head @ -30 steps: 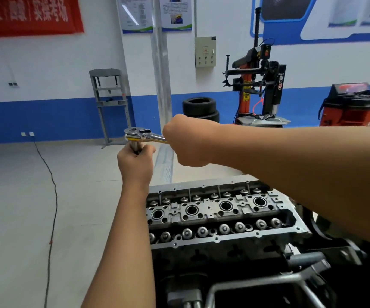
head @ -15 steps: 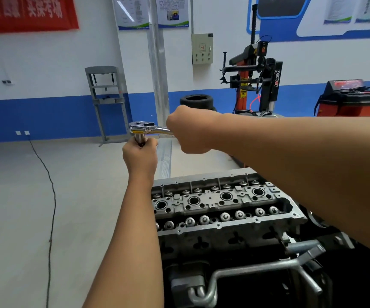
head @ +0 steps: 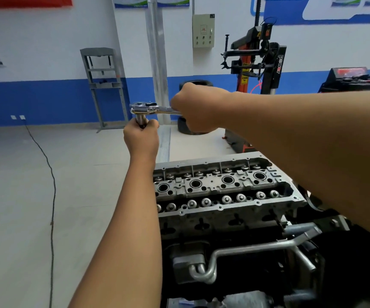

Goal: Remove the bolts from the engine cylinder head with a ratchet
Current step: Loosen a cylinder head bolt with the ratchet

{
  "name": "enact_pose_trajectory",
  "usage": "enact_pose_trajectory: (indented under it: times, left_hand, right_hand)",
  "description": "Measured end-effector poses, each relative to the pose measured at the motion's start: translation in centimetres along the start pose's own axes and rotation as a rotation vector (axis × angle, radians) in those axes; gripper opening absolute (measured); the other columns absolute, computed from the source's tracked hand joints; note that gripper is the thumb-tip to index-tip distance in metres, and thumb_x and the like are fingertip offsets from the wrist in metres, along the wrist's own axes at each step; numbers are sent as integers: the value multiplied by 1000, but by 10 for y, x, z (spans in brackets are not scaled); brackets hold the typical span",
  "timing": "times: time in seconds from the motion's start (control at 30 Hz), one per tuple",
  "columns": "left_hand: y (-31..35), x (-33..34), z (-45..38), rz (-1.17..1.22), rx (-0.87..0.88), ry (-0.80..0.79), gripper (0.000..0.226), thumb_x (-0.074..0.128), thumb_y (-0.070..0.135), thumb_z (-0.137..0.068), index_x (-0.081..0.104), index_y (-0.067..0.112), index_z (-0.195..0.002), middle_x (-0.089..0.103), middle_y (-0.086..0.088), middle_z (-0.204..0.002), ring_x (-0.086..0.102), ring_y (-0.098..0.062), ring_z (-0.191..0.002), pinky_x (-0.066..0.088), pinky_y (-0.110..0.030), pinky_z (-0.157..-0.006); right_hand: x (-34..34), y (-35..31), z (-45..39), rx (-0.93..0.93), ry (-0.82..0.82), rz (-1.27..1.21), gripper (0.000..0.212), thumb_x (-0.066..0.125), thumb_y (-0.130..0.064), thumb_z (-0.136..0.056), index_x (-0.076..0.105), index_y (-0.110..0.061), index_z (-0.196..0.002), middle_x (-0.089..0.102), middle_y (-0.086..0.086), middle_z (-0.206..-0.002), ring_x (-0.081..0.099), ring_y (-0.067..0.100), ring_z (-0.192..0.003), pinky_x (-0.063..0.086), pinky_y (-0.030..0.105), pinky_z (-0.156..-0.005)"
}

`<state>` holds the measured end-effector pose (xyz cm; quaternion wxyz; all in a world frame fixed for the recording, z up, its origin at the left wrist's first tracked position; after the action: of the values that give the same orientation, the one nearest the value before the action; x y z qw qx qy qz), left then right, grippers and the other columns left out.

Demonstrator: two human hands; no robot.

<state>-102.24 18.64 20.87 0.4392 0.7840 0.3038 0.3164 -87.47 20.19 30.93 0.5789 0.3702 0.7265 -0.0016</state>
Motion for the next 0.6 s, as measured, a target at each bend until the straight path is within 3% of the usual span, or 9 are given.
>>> enact_pose_trajectory:
  times: [0.2, 0.3, 0.47, 0.53, 0.6]
  left_hand:
    - [-1, -5, 2, 42, 8, -12, 29, 70, 7, -85, 48, 16, -68, 42, 15, -53, 39, -2, -47, 42, -17, -49]
    - [-1, -8, 1, 60, -11, -53, 27, 69, 7, -83, 48, 16, -68, 38, 12, -51, 35, -7, -45, 35, -21, -41]
    - [-1, -10, 6, 42, -30, -83, 36, 69, 7, -82, 43, 19, -62, 36, 7, -54, 32, -13, -50, 33, -27, -47]
    - [-1, -8, 13, 42, 0, -115, 29, 70, 6, -80, 47, 11, -64, 36, 6, -54, 33, -13, -51, 34, -25, -47]
    - [-2, -9, 15, 44, 18, -144, 30, 71, 5, -79, 45, 8, -65, 34, 4, -56, 32, -15, -52, 32, -28, -50]
  right_hand:
    - [4, 12, -6, -14, 73, -13, 17, 61, -6, -93, 62, -16, -107, 44, 1, -73, 46, 17, -57, 27, 25, -48]
    - [5, 18, -14, -42, 109, -7, 17, 61, -7, -95, 62, -13, -111, 40, 0, -69, 43, 16, -54, 26, 24, -49]
    - [13, 27, -32, -59, 167, -6, 10, 57, -11, -98, 58, -11, -108, 48, 5, -68, 53, 27, -56, 49, 36, -53]
    - [22, 31, -40, -6, 227, -51, 7, 54, -9, -98, 56, -11, -104, 51, 8, -70, 53, 33, -59, 43, 36, -52]
    - [29, 32, -52, 63, 293, -98, 5, 53, -10, -97, 53, -14, -96, 53, 9, -71, 48, 32, -57, 28, 29, -52]
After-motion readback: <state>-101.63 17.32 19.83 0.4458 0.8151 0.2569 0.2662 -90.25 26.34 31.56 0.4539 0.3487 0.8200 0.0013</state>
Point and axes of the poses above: each hand's wrist, its own z-axis away from the middle knuckle, its own x-axis out of the palm, y = z × x, the point moved 9 cm from there along -z, towards the middle knuckle
